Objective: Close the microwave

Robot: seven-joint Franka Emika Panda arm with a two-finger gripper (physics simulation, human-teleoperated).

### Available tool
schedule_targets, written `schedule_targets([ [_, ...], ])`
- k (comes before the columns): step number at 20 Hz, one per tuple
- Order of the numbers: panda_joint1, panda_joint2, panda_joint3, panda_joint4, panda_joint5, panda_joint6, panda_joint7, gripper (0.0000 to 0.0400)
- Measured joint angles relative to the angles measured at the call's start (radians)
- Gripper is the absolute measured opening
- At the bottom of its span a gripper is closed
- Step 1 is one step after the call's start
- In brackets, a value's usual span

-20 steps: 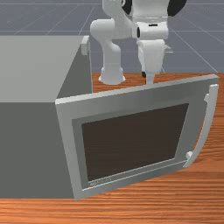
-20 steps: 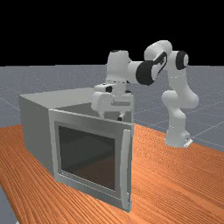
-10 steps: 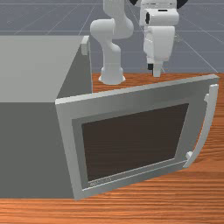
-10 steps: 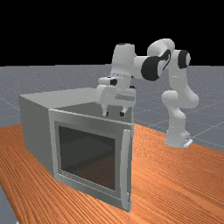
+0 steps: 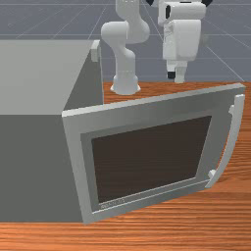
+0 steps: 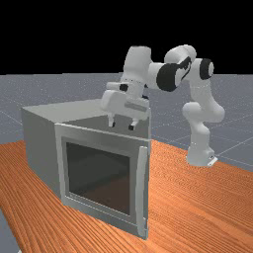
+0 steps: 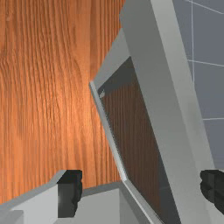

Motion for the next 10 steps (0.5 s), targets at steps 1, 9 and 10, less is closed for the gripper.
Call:
schedule_targets([
  [1,0.001,0.008,-0.002,0.008,-0.003,0.014,0.002,0.0400],
  [9,-0.004,0.218,0.010,0.380,0.033,-0.319,-0.029,0.0398],
  [10,-0.005,0.209,0.010,0.361,0.034,-0.300,-0.029,0.0395],
])
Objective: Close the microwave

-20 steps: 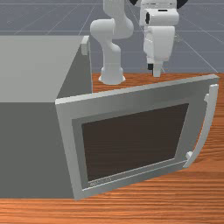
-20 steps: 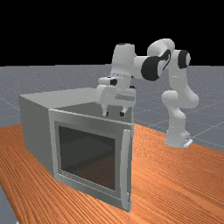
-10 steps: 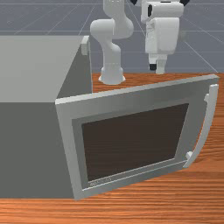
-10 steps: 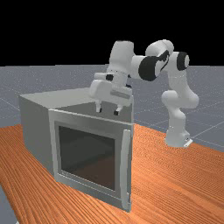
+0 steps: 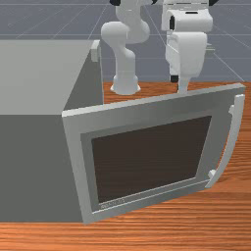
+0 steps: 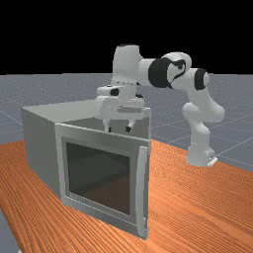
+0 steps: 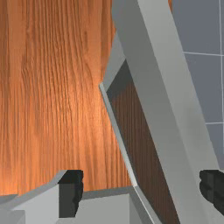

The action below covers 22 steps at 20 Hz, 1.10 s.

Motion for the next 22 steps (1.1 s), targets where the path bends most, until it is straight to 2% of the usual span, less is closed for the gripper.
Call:
schedule_targets([
  [1,-0.003,-0.057,-0.001,-0.107,-0.002,0.089,0.002,0.0386],
  [3,-0.004,-0.063,-0.001,-0.121,-0.001,0.105,0.003,0.0383],
  [5,0.012,-0.106,-0.011,-0.208,-0.019,0.202,0.058,0.0396],
  [10,0.031,-0.107,-0.003,-0.212,-0.027,0.221,0.057,0.0400],
  [14,0.043,-0.090,-0.008,-0.159,-0.031,0.172,0.093,0.0400],
  [15,0.035,-0.090,0.006,-0.163,-0.009,0.180,0.066,0.0400],
  [16,0.053,-0.082,-0.007,-0.146,-0.034,0.167,0.105,0.0400],
  [21,0.076,-0.064,-0.002,-0.118,-0.041,0.155,0.125,0.0400],
  [22,0.075,-0.030,0.004,-0.052,-0.031,0.090,0.107,0.0400],
])
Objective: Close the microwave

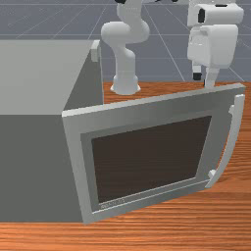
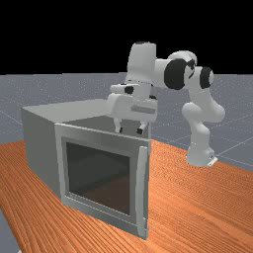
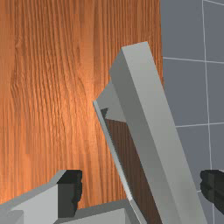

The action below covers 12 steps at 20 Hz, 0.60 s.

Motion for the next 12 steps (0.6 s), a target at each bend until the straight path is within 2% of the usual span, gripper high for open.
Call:
schedule_targets([
  [2,0.000,0.022,0.002,0.027,0.004,-0.024,-0.002,0.0400],
  [3,0.006,0.119,-0.002,0.201,0.015,-0.135,-0.007,0.0400],
  [4,-0.001,-0.033,-0.002,-0.092,-0.006,0.094,0.006,0.0399],
  [5,0.001,0.097,0.004,0.156,0.012,-0.097,-0.005,0.0397],
  [6,-0.002,-0.041,-0.002,-0.113,-0.005,0.124,0.007,0.0394],
  [10,-0.006,-0.054,-0.001,-0.154,0.000,0.194,0.007,0.0389],
  [11,-0.010,-0.038,0.002,-0.119,0.009,0.154,-0.001,0.0387],
  [12,-0.009,-0.067,-0.002,-0.171,0.001,0.214,0.004,0.0392],
])
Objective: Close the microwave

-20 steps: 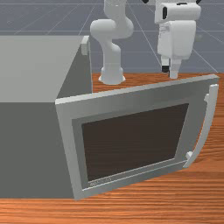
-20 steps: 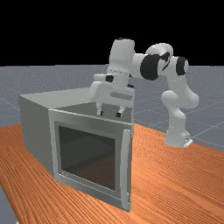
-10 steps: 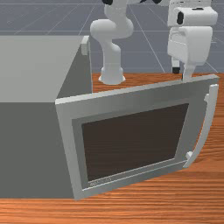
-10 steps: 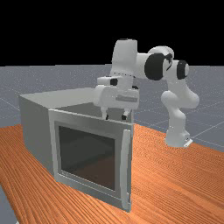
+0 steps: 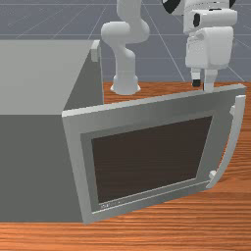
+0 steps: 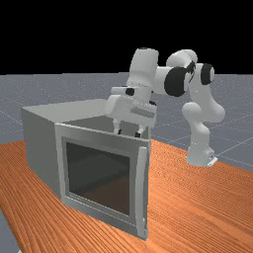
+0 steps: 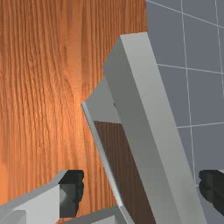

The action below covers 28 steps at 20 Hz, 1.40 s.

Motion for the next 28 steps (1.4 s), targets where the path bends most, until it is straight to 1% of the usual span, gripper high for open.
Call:
schedule_targets([
  [1,0.003,-0.026,-0.006,-0.049,-0.014,0.066,0.010,0.0395],
  [2,0.005,-0.037,-0.009,-0.057,-0.022,0.084,0.015,0.0397],
  [3,0.006,-0.042,-0.010,-0.049,-0.024,0.079,0.016,0.0398],
  [4,0.003,-0.023,-0.003,0.011,-0.008,0.001,0.003,0.0399],
  [5,0.003,-0.012,-0.002,0.037,-0.006,-0.013,0.001,0.0399],
  [6,0.004,0.018,-0.003,0.097,-0.007,-0.066,-0.003,0.0400],
  [9,0.001,0.066,0.000,0.174,0.000,-0.093,-0.016,0.0400],
  [11,0.001,0.075,-0.002,0.186,0.000,-0.098,-0.012,0.0400],
  [15,-0.002,0.089,0.000,0.125,0.003,-0.047,-0.011,0.0400],
  [16,-0.004,0.121,0.003,0.155,0.011,-0.080,-0.014,0.0400],
  [17,-0.004,0.099,0.000,0.099,0.005,-0.024,-0.010,0.0400],
  [21,-0.007,0.106,0.003,0.071,0.009,0.038,-0.010,0.0400],
  [22,-0.018,0.038,0.018,0.010,0.040,-0.122,-0.007,0.0400],
  [23,-0.021,-0.077,0.017,-0.170,0.042,-0.061,0.001,0.0400],
  [24,-0.024,-0.213,0.009,-0.398,0.027,0.104,0.018,0.0400],
  [25,-0.037,-0.314,0.011,-0.560,0.028,0.214,-0.017,0.0400],
  [27,-0.046,-0.455,0.006,-0.738,0.027,0.259,-0.005,0.0400],
  [28,-0.047,-0.515,0.013,-0.797,-0.098,0.241,0.117,0.0400],
])
